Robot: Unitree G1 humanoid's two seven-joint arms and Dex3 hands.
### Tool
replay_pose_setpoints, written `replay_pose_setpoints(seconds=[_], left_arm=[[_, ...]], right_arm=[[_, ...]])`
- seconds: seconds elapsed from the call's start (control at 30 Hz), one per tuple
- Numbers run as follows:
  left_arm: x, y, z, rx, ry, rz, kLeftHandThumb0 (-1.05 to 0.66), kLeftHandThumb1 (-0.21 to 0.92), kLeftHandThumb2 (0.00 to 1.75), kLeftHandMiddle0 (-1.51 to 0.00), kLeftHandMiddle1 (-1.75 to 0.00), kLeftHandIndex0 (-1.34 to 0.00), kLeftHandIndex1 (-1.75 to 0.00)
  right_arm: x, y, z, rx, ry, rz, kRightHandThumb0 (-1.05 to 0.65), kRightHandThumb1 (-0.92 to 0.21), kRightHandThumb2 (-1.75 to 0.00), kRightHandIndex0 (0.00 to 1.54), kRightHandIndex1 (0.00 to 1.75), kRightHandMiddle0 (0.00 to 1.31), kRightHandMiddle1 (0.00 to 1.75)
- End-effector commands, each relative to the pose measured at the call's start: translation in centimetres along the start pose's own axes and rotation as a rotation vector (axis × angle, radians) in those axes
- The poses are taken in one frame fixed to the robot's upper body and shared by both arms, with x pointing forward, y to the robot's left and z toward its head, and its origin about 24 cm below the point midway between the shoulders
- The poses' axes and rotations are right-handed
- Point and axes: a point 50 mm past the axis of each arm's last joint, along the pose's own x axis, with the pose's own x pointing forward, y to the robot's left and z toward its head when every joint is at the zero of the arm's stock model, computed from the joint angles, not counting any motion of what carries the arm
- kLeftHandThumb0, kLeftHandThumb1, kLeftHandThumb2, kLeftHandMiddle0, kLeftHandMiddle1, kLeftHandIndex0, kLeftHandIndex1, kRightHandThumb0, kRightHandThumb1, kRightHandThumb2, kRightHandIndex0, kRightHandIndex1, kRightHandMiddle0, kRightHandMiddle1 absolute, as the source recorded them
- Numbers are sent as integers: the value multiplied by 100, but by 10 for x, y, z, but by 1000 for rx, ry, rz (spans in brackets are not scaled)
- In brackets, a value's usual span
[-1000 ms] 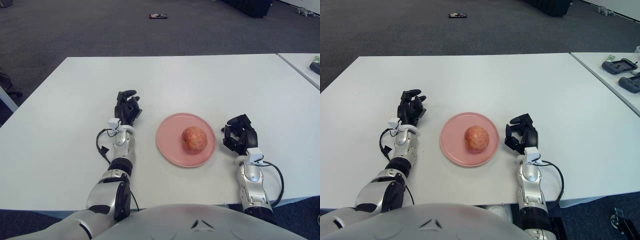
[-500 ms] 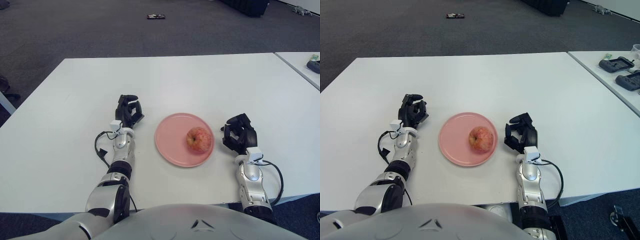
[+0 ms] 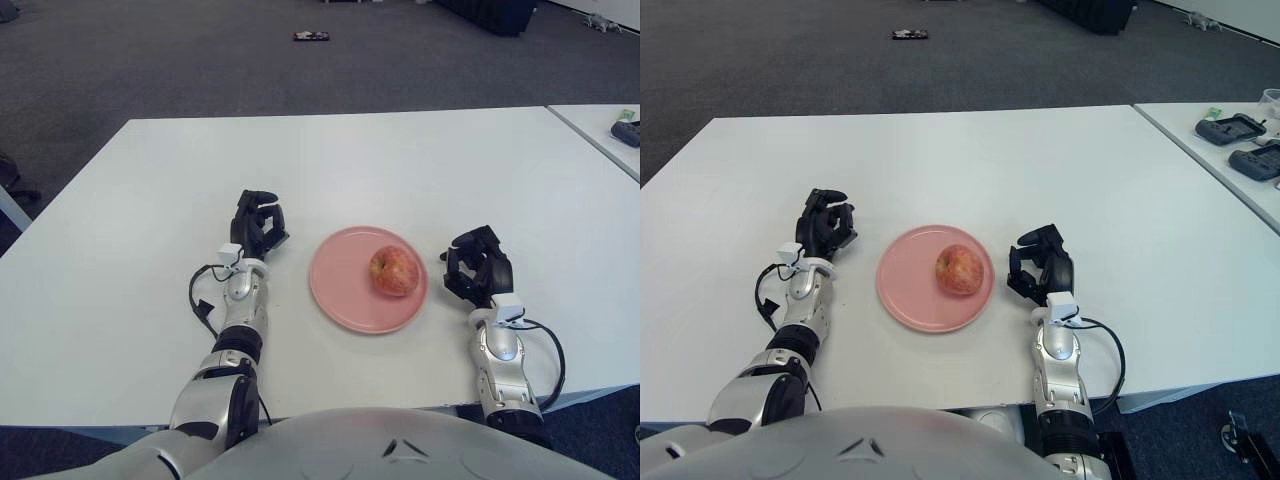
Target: Put the apple into the plate.
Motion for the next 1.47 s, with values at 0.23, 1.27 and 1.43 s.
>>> replay_pose_setpoints(seconds=[0.23,1.27,1.43], left_arm=[[-37,19,-28,98,133,43,-42,52,108,-78,-175,-45,-175],[-59,19,-22,174,112,56,-43,47,113,-84,-175,-49,-175],[-64,20,-21,179,114,67,-43,46,114,-84,-175,-49,-175]], right_arm=[[4,4,2,4,-12,17,-39,-65,-90,58,137,36,175],[6,3,-10,13,65,4,-39,-64,-92,59,137,37,175],[7,2,-10,-5,71,8,-39,-65,-90,57,136,36,175]])
